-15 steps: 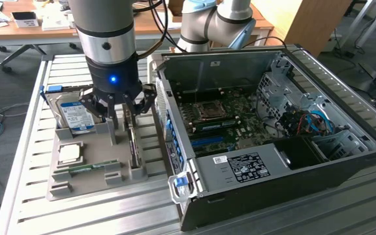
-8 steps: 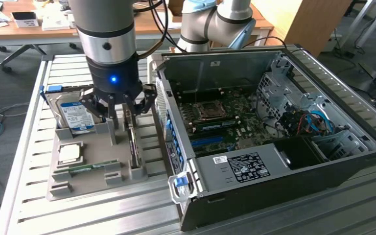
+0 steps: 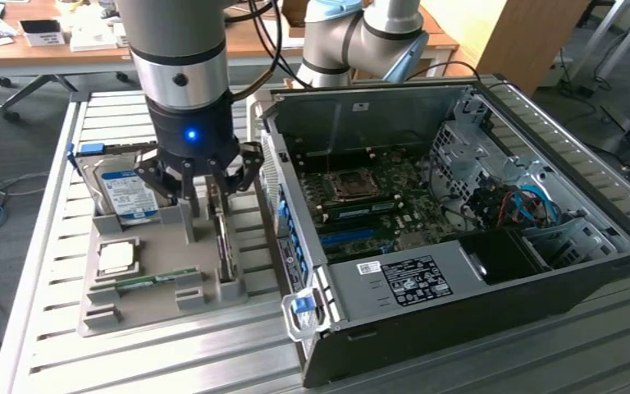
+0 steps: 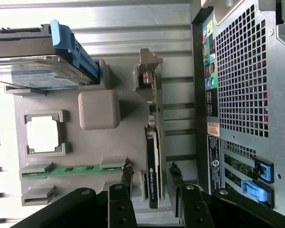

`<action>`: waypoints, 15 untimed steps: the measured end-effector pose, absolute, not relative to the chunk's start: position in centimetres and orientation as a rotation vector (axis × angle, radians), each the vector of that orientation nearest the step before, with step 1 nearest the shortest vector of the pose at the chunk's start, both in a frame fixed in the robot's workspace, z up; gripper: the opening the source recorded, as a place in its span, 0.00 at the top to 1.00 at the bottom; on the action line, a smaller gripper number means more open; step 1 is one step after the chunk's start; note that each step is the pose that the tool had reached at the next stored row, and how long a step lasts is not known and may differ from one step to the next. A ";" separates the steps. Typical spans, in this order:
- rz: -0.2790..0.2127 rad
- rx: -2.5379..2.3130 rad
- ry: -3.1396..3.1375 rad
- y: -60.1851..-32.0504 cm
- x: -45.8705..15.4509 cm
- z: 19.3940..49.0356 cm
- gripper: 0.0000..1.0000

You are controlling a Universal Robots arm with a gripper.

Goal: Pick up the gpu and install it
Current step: 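Pick up the gpu and move the gpu toward the slot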

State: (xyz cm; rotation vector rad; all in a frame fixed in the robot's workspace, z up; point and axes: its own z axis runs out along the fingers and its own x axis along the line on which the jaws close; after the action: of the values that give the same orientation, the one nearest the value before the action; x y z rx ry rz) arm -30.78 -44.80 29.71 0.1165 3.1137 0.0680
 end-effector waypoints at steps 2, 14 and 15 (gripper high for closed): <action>0.068 0.117 3.114 -44.8 -30.8 29.5 0.57; 0.069 0.117 3.114 -44.8 -30.8 28.9 0.57; 0.069 0.117 3.114 -44.8 -30.8 28.8 0.57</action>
State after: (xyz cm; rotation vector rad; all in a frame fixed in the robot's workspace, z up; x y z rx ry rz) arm -30.79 -44.80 28.83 0.1167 3.1137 0.0686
